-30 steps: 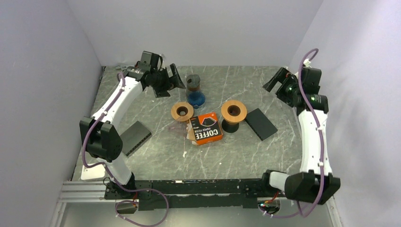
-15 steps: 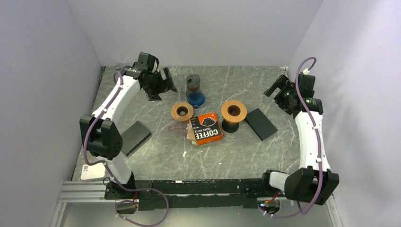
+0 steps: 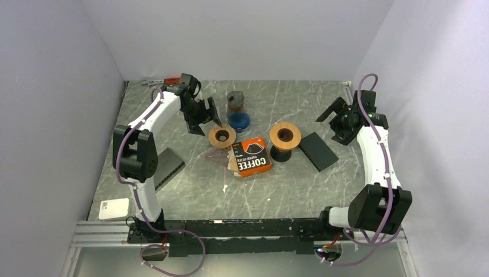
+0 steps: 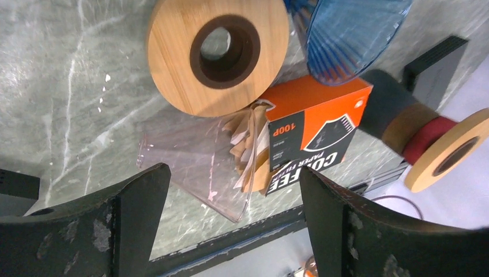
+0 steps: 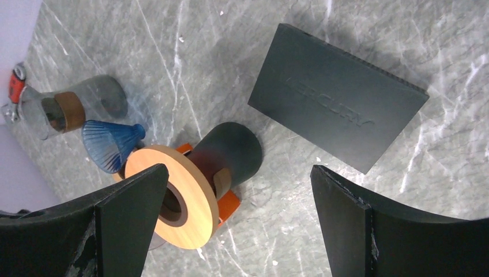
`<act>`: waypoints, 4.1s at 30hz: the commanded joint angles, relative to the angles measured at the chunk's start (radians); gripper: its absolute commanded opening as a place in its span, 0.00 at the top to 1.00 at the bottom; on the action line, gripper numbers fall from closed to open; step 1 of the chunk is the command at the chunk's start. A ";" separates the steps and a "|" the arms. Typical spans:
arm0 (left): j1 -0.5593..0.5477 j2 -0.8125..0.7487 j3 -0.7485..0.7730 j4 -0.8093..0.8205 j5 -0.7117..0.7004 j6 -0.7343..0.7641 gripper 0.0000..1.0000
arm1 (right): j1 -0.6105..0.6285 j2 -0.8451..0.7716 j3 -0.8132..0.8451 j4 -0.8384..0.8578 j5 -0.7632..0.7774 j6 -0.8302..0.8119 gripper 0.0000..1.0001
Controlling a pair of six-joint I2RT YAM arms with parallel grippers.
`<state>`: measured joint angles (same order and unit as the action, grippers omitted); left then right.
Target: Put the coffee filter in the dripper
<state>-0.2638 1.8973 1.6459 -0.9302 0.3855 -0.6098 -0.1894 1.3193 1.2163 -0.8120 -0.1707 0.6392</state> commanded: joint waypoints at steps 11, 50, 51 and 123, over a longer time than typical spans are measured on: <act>-0.221 0.019 0.138 -0.290 -0.292 0.197 0.13 | -0.004 0.086 0.041 0.034 -0.162 0.059 0.00; -0.061 0.335 0.357 0.119 0.134 -0.089 0.38 | -0.004 0.219 0.167 0.005 -0.315 -0.023 0.00; -0.061 0.343 0.352 0.130 0.141 -0.096 0.40 | -0.004 0.221 0.170 0.003 -0.318 -0.025 0.00; -0.242 0.115 0.547 -0.023 0.081 0.106 1.00 | 0.469 0.509 0.737 -0.195 -0.290 -0.213 0.42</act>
<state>-0.4995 2.0865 2.1639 -1.0031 0.4263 -0.5003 0.2577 1.8053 1.8900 -1.0016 -0.4721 0.4488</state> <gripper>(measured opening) 0.076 0.588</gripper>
